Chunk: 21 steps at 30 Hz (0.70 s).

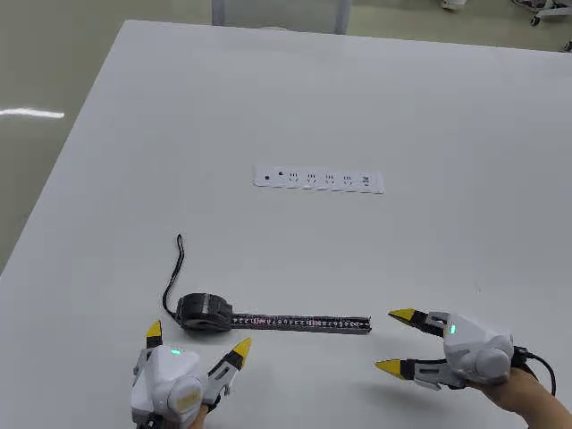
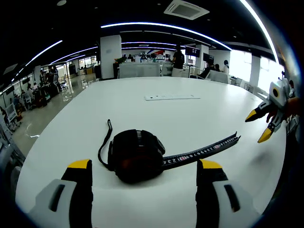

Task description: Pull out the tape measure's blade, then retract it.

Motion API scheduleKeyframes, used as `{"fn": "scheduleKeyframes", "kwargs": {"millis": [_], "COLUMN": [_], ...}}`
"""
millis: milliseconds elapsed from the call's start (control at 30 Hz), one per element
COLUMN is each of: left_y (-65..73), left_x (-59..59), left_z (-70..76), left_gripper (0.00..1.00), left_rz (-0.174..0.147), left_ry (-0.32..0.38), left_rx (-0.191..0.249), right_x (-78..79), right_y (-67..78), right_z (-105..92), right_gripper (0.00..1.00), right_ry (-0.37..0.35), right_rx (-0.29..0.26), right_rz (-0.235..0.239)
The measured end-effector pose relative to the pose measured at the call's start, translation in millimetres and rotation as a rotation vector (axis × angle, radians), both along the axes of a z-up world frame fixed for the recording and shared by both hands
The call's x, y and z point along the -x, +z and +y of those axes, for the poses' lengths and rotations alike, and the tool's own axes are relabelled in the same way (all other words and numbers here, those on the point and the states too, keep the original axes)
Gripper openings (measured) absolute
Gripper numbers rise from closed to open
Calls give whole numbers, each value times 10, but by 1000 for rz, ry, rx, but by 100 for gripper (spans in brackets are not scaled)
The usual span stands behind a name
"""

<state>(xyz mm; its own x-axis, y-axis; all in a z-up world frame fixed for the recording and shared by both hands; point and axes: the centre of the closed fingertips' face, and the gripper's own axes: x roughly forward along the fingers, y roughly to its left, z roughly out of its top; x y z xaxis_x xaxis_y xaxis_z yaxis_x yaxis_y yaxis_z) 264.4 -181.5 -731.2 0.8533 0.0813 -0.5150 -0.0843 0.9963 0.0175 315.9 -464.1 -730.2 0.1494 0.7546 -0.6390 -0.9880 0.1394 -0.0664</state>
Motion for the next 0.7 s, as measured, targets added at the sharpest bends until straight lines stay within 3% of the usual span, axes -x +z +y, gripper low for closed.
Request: {"fn": "scheduleKeyframes", "kwargs": {"millis": [267, 467, 700], "left_y": [-7, -52, -148], "left_x": [-143, -242, -282], "left_z": [60, 120, 157], "left_gripper": [83, 80, 73], "left_rz": [-30, -30, -21], "left_ry": [39, 73, 125], "left_rx": [8, 5, 32], "right_x": [-140, -201, -248], "right_y": [-152, -234, -330], "right_z": [-39, 0, 45], "right_gripper": [41, 36, 31], "right_ry": [33, 66, 90], "right_rx": [20, 21, 19], "right_rz": [23, 45, 59]}}
